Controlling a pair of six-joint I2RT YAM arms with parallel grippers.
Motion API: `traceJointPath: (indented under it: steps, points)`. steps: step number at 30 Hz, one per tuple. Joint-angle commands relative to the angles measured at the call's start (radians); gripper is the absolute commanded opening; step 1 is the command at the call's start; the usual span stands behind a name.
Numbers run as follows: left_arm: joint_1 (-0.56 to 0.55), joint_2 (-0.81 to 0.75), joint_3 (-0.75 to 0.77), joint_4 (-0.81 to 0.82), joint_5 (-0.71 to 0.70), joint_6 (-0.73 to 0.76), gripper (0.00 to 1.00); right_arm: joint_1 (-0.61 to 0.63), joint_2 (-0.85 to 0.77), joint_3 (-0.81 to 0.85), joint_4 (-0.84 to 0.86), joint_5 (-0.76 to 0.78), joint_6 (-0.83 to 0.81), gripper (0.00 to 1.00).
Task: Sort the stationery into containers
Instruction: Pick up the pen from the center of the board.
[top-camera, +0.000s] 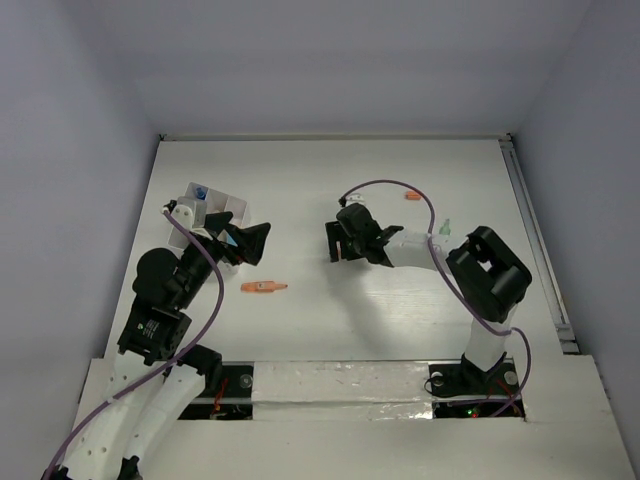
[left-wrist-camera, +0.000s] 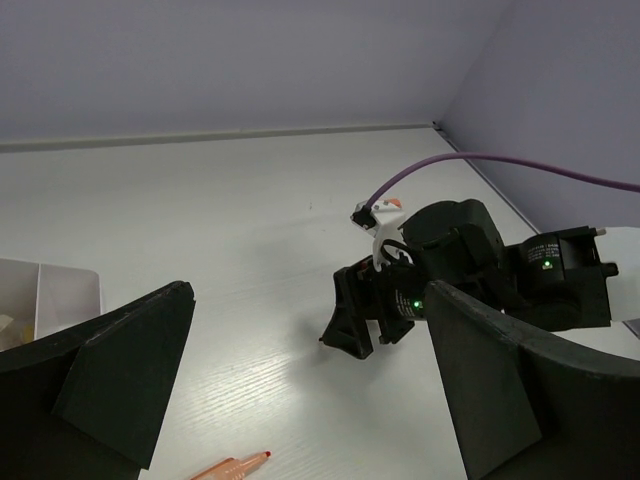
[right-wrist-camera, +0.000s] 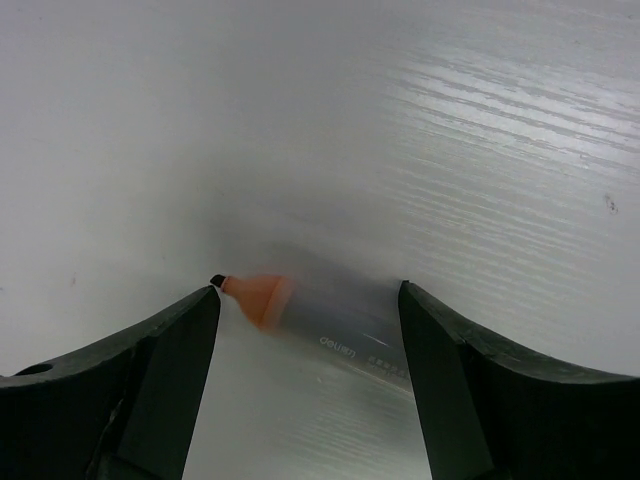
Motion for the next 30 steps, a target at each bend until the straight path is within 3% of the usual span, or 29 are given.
traceJointPath:
  steps: [1, 5, 9, 11, 14, 18, 25, 28, 30]
  points:
    - [0.012, 0.008, -0.009, 0.058, 0.003, -0.004, 0.99, -0.002, 0.032, 0.035, -0.138, 0.005, -0.053, 0.77]
    - [0.012, 0.013, -0.008, 0.058, 0.001, -0.004, 0.99, -0.002, 0.003, 0.029, -0.183, -0.024, -0.110, 0.78]
    - [0.012, 0.016, -0.008, 0.059, 0.007, -0.005, 0.99, -0.002, -0.010, 0.036, -0.207, -0.076, -0.189, 0.87]
    - [0.012, 0.017, -0.009, 0.059, 0.009, -0.005, 0.99, -0.002, 0.006, 0.048, -0.233, -0.084, -0.205, 0.87]
    - [0.012, 0.016, -0.008, 0.059, 0.009, -0.005, 0.99, -0.002, 0.046, 0.094, -0.259, -0.067, -0.226, 0.82]
    - [0.012, 0.016, -0.008, 0.058, 0.009, -0.005, 0.99, -0.002, 0.095, 0.163, -0.317, -0.027, -0.256, 0.54]
    - [0.012, 0.013, -0.009, 0.059, 0.010, -0.005, 0.99, -0.002, 0.147, 0.225, -0.356, -0.027, -0.271, 0.60]
    - [0.012, 0.022, -0.011, 0.059, 0.016, -0.008, 0.99, -0.002, 0.162, 0.237, -0.356, -0.024, -0.268, 0.57]
    - [0.012, 0.030, -0.011, 0.059, 0.035, -0.013, 0.99, -0.002, 0.168, 0.242, -0.354, -0.026, -0.256, 0.49]
